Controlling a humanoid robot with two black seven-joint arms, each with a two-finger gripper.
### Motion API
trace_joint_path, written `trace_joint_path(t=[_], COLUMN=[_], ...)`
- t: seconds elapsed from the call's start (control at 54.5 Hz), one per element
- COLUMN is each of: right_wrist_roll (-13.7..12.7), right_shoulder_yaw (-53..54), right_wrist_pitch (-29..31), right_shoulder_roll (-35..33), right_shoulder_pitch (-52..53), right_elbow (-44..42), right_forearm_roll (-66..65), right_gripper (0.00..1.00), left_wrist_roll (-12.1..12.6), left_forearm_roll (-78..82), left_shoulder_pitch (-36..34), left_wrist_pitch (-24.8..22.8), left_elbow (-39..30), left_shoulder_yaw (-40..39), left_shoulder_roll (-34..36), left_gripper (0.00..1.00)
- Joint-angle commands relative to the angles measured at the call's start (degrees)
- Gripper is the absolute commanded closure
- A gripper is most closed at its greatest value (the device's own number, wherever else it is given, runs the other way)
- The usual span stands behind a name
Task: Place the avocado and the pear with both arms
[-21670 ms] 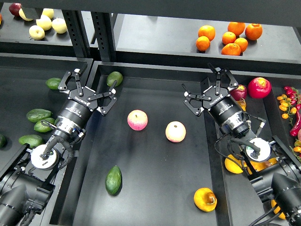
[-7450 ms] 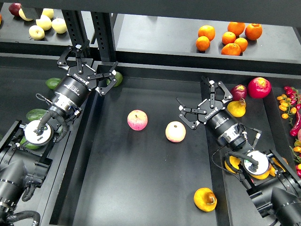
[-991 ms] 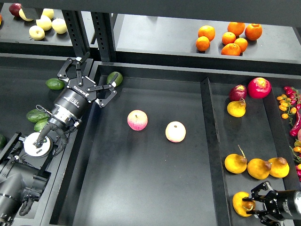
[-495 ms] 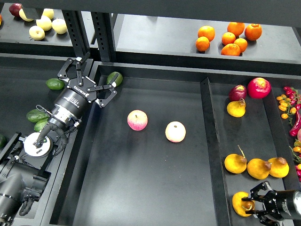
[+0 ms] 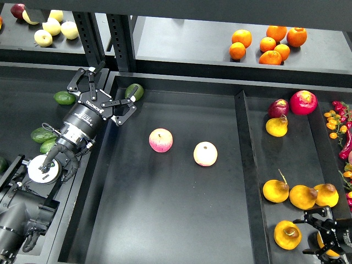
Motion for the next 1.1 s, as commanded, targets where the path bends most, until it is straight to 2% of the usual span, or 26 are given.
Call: trace_joint_path(t=[0.0, 0.349, 0.624, 0.862, 1.083], right_wrist_roll=[0.0, 0.0, 0.0, 0.0, 0.0], right_shoulder_yaw=[0.37, 2.66, 13.11, 24.54, 37.01], right_wrist_pitch=[0.0, 0.0, 0.0, 0.0, 0.0], right_shoulder_roll=[-1.45, -5.93, -4.62, 3.82, 20.5], right_shoulder_pitch=[0.46, 0.63, 1.25, 1.34, 1.51], right_elbow=[2.31, 6.89, 6.89, 7.06, 7.06], right_forearm_roll=[4.12, 14.76, 18.99, 18.99, 18.2], right_gripper=[0.14, 0.15, 0.15, 0.14, 0.12], left_wrist_roll=[0.0, 0.0, 0.0, 0.0, -0.17], left_forearm_roll=[0.0, 0.0, 0.0, -0.09, -0.18], left_shoulder_pitch=[0.37, 1.16, 1.34, 1.43, 2.39], left_wrist_pitch=[0.0, 0.0, 0.0, 0.0, 0.0], left_elbow=[0.01, -0.08, -0.08, -0.08, -0.25], left_shoulder_yaw=[-0.02, -0.02, -0.02, -0.02, -0.02], left_shoulder_roll=[0.0, 0.0, 0.0, 0.0, 0.0], left_gripper=[0.0, 0.0, 0.0, 0.0, 0.0])
